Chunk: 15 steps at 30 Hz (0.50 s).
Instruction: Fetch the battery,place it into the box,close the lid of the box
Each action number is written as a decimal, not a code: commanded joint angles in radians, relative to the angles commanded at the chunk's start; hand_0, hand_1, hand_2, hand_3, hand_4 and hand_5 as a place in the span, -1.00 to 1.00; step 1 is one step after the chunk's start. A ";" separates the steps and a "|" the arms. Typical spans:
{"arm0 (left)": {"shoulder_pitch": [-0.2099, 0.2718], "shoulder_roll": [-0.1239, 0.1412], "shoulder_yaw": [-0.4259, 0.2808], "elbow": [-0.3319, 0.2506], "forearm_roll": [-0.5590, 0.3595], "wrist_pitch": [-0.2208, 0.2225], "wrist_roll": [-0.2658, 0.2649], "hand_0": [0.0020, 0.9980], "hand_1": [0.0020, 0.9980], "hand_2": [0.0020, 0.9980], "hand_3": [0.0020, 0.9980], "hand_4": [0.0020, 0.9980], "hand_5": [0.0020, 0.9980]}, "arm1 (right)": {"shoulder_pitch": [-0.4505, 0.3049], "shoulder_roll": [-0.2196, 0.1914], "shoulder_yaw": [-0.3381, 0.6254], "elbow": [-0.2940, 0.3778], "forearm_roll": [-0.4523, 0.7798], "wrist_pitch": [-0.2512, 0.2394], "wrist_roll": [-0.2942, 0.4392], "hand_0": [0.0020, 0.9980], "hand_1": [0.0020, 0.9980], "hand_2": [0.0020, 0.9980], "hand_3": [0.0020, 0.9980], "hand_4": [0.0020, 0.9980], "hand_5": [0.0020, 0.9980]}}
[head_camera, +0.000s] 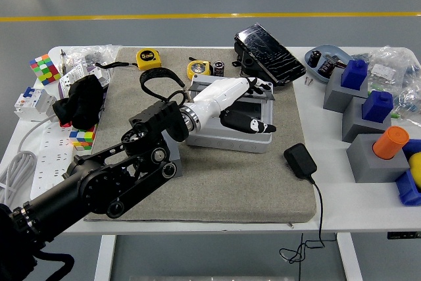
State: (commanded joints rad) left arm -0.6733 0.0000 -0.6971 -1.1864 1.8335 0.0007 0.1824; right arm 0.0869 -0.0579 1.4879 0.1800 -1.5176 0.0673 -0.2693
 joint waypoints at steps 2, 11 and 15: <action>0.005 0.000 0.007 0.001 -0.006 -0.001 0.001 0.19 0.49 0.54 0.62 1.00 0.22 | 0.000 0.000 0.001 0.000 0.001 0.000 0.000 0.29 0.33 0.35 0.15 0.95 0.14; 0.066 0.000 -0.060 -0.092 -0.027 0.034 -0.053 0.15 0.49 0.55 0.64 1.00 0.22 | -0.001 0.002 0.003 0.000 0.002 -0.001 0.002 0.29 0.32 0.35 0.15 0.95 0.14; 0.140 0.016 -0.132 -0.168 -0.111 0.111 -0.163 0.15 0.49 0.55 0.64 1.00 0.22 | -0.003 0.004 0.007 0.000 -0.002 -0.001 0.001 0.29 0.32 0.35 0.15 0.95 0.14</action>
State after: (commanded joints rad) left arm -0.5333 0.0164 -0.8289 -1.3548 1.7228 0.1122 0.0189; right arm 0.0836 -0.0543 1.4953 0.1800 -1.5191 0.0665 -0.2682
